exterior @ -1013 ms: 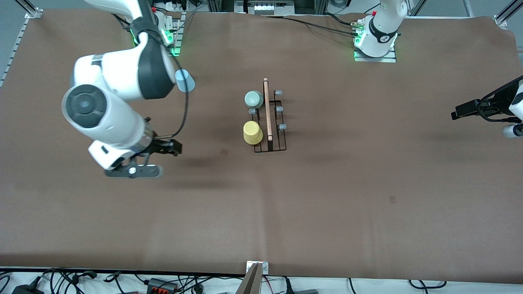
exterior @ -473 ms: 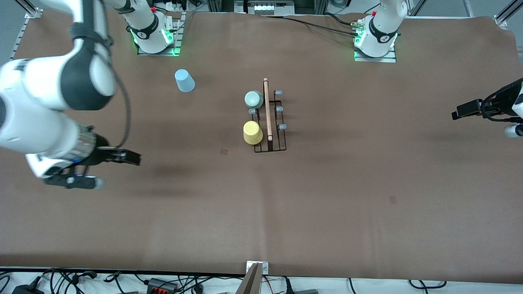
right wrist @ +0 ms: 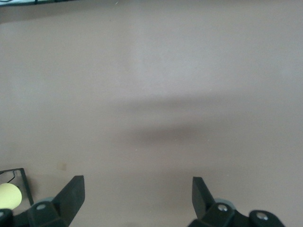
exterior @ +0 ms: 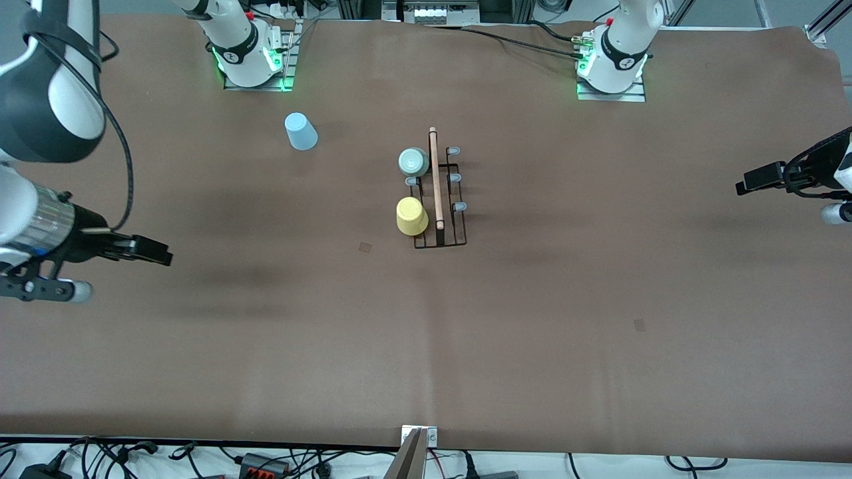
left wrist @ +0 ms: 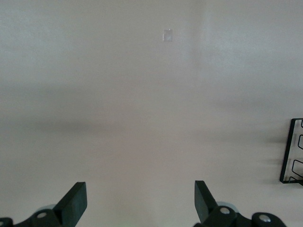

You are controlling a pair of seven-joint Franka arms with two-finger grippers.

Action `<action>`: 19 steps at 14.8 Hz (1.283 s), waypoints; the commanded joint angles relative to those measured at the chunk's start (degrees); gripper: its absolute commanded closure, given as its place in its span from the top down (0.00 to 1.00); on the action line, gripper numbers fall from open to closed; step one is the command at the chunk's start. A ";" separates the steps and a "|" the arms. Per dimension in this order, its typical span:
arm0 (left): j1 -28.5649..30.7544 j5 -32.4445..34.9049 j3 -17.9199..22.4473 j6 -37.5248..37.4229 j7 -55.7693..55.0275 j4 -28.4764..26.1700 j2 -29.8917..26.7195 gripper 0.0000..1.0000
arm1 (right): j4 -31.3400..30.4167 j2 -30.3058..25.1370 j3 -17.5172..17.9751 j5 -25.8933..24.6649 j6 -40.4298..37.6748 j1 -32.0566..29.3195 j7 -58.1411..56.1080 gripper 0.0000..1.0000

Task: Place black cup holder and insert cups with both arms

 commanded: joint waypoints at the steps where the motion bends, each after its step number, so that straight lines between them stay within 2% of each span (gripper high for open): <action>1: 0.67 -1.15 -0.11 -0.65 1.80 0.86 0.24 1.00 | -6.53 -5.56 5.86 -2.15 1.91 -6.60 -0.95 1.00; 7: 0.67 -1.15 -0.11 -0.65 1.80 0.86 0.24 1.00 | -6.53 -8.03 4.63 -2.50 -2.30 -9.34 -6.32 1.00; 11: 0.67 -1.15 -0.11 -0.65 1.80 0.86 0.24 1.00 | -7.67 -9.35 5.16 -3.72 -3.02 -10.84 -7.11 1.00; 16: 0.67 -1.15 -0.11 -0.65 1.80 0.86 0.24 1.00 | -10.92 -12.16 5.25 -8.47 -1.35 -9.00 -7.73 1.00; 19: 0.93 -1.15 -0.11 -0.65 1.80 0.86 0.24 1.00 | -16.09 -15.14 5.16 -8.56 0.49 -8.99 -7.20 1.00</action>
